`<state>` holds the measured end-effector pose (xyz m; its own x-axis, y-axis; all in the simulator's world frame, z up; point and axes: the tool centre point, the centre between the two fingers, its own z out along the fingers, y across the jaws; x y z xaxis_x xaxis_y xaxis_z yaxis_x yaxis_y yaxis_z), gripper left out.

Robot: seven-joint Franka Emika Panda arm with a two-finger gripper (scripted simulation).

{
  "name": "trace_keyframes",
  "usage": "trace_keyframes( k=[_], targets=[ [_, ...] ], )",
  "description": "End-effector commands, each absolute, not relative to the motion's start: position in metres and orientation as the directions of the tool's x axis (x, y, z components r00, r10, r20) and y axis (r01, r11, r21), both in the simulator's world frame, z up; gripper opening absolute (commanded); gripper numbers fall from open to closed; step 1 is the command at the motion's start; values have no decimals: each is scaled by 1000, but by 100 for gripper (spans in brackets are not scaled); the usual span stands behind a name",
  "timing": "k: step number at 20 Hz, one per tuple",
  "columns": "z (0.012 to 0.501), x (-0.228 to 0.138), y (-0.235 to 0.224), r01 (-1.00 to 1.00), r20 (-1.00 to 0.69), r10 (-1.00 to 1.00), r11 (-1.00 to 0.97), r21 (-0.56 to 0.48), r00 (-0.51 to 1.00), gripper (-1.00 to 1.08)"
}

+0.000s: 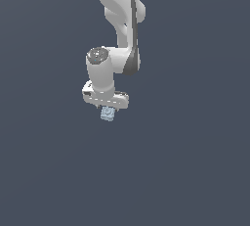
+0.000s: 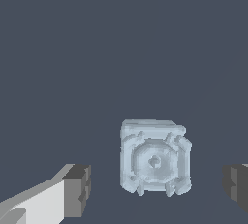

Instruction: Pick up the object and move it to a goal position.

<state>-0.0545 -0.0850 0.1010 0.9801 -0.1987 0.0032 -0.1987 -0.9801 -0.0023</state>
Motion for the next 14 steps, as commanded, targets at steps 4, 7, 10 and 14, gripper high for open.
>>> trace_keyframes(
  k=[4,7,10,14],
  targets=[
    [91,-65,-91,-215,0,-215,-977,0,977,100],
    [91,-64,-91,-214,-1,-214,-977,0,977,100],
    [86,-64,-91,-214,-1,-214,-977,0,977,100],
    [70,-65,-91,-214,0,-214,-977,0,977,100]
  ],
)
